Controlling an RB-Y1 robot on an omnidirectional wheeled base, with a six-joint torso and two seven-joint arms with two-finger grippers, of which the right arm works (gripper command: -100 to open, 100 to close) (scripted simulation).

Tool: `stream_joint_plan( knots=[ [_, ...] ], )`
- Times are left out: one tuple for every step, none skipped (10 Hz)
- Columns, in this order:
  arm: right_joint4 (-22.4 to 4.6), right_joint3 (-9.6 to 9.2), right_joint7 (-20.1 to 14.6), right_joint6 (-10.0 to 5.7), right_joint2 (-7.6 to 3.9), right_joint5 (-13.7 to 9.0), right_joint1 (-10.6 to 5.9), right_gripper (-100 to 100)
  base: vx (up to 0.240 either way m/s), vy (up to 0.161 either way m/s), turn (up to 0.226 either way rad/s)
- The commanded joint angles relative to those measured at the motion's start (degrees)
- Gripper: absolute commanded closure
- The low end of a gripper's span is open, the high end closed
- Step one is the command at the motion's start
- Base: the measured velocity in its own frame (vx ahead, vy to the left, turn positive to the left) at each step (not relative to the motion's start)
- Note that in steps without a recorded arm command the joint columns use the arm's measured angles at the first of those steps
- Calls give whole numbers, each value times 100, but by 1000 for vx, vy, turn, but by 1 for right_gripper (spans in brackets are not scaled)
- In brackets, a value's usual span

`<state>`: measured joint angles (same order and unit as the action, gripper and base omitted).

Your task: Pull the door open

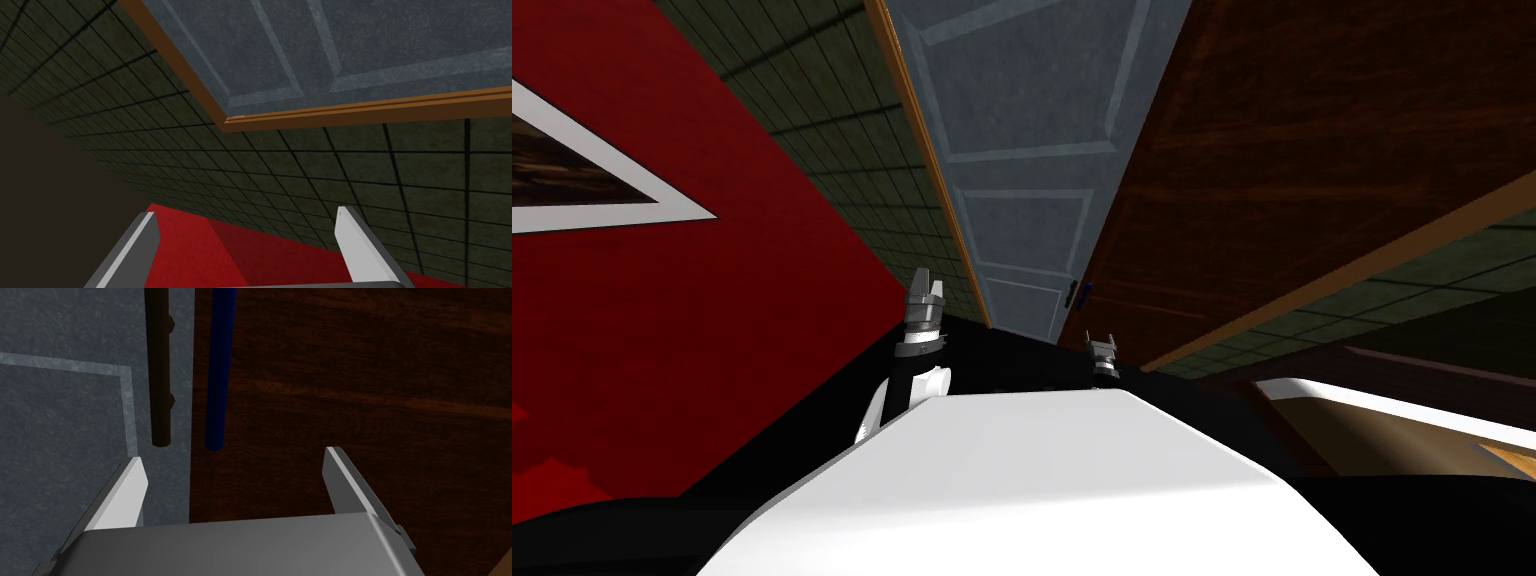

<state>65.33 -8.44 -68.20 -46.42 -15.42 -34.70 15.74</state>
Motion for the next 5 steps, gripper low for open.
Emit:
stream_joint_plan(
  knots=[
    [-221, -40, -221, -40, -25, -118, -61, -100, 168, -6, 40],
    [-291, -52, -291, -52, -37, -156, -83, -100, 148, -4, 44],
    [-430, -74, -432, -76, -61, -231, -128, -100, 147, -10, 49],
    [-500, -85, -502, -88, -74, -269, -150, -100, 129, -21, 39],
    [-605, -102, -610, -106, -92, -327, -189, -100, 110, -22, 45]
  ],
)
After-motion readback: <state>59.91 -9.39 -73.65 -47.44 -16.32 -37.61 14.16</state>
